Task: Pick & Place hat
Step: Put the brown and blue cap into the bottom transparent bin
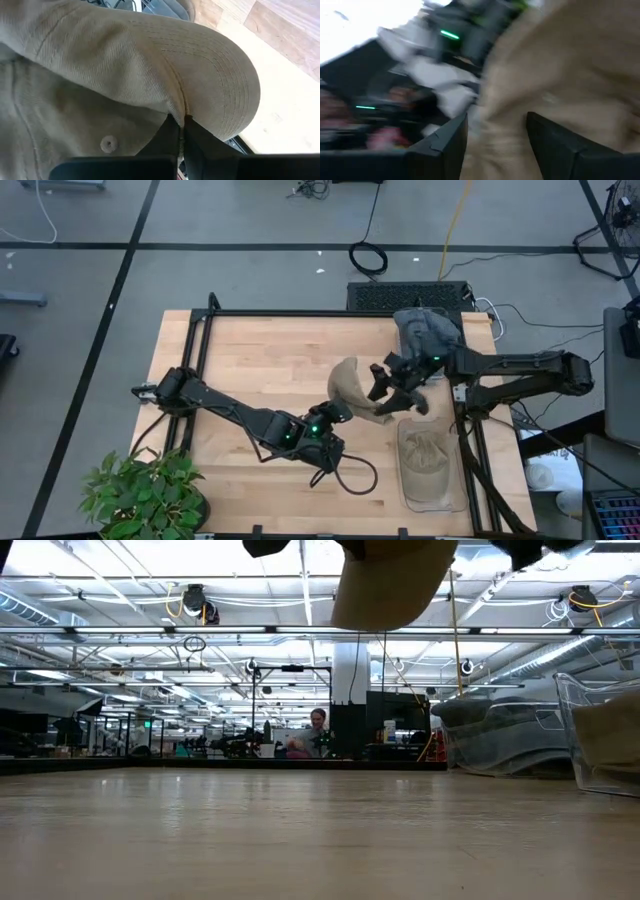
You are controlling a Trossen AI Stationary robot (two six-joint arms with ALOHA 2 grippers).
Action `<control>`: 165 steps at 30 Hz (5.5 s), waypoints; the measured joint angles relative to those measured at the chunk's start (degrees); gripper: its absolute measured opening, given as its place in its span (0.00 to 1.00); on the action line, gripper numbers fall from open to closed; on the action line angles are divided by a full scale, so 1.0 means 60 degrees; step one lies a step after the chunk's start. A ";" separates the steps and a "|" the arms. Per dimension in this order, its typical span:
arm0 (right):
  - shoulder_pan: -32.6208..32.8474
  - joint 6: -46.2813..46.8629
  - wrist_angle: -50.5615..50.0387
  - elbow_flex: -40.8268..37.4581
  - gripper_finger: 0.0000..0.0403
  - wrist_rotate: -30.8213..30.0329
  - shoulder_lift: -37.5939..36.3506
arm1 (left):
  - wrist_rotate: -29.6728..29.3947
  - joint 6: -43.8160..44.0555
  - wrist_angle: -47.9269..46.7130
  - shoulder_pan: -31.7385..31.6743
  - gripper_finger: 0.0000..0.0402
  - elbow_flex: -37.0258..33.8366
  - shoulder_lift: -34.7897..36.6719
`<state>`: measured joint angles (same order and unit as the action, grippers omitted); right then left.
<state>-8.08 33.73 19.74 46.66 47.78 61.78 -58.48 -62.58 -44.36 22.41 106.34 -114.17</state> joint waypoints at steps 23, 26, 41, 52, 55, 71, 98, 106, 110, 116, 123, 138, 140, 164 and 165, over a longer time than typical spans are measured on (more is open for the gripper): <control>0.1097 -0.3744 -0.4959 0.2317 0.03 -0.3025 0.0057 | 0.0138 0.1115 -0.0327 -0.0305 0.05 0.0001 0.0000; 0.1170 -0.3901 -0.5479 0.2882 0.02 -0.3127 0.0072 | 0.0588 0.1473 -0.0305 -0.0406 0.07 0.0004 0.0000; 0.1192 -0.5174 -0.9896 0.5798 0.01 -0.6247 0.0042 | 0.3401 0.6831 0.2361 -0.0624 0.12 0.0011 0.0022; 0.1247 -0.5084 -0.9949 0.5832 0.00 -0.6176 0.0025 | 0.3801 0.6816 0.2605 -0.0585 0.21 -0.0018 -0.0015; 0.1251 -0.5059 -1.0098 0.5836 0.00 -0.6162 -0.0020 | 0.3777 0.6854 0.2588 -0.0468 0.21 -0.0011 -0.0014; 0.1269 -0.4528 -1.2775 0.7351 0.00 -0.6239 -0.1050 | 0.9660 0.8147 0.0265 -0.1063 0.21 -0.0217 0.3126; 0.1305 -0.4901 -1.6650 0.9326 0.00 -0.4161 -0.1478 | 1.0312 1.1067 0.6018 -0.3957 0.21 -0.9637 0.9965; 0.1314 -0.5217 -1.6767 0.8772 0.00 -0.3373 -0.1418 | 1.1228 0.9903 0.6930 -0.3950 0.21 -1.0649 1.1085; 0.1368 -0.5262 -1.6673 0.8305 0.00 -0.3174 -0.1544 | 1.1272 0.9964 0.6910 -0.4138 0.21 -1.1160 1.1573; 0.1988 -0.5042 -1.5696 0.7353 0.00 -0.2725 -0.1666 | 1.1415 1.0210 0.7463 -0.4448 0.21 -1.2217 1.2368; 0.3389 -0.4342 -1.4830 0.6617 0.00 -0.2739 -0.1657 | 1.2080 1.0355 0.9149 -0.4737 0.21 -1.3688 1.3408; 0.6671 -0.1992 -1.2664 0.4888 0.00 -0.4262 -0.1663 | 1.2080 1.0839 0.9864 -0.4982 0.21 -1.5129 1.4591; 0.7153 -0.1797 -1.2155 0.4602 0.00 -0.4517 -0.1632 | 1.2083 1.0764 0.9830 -0.4982 0.21 -1.5129 1.4619; 0.9869 0.1431 -0.8840 0.1164 0.00 -0.6941 -0.1602 | 1.2072 1.0815 0.9574 -0.4982 0.21 -1.5129 1.4611; 0.9869 0.1488 -0.8750 0.1037 0.00 -0.6989 -0.1609 | 1.2072 1.0815 0.9574 -0.4982 0.21 -1.5129 1.4611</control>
<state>51.13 42.66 -32.75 52.88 5.84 52.13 13.96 2.31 13.08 -7.49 15.57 -26.50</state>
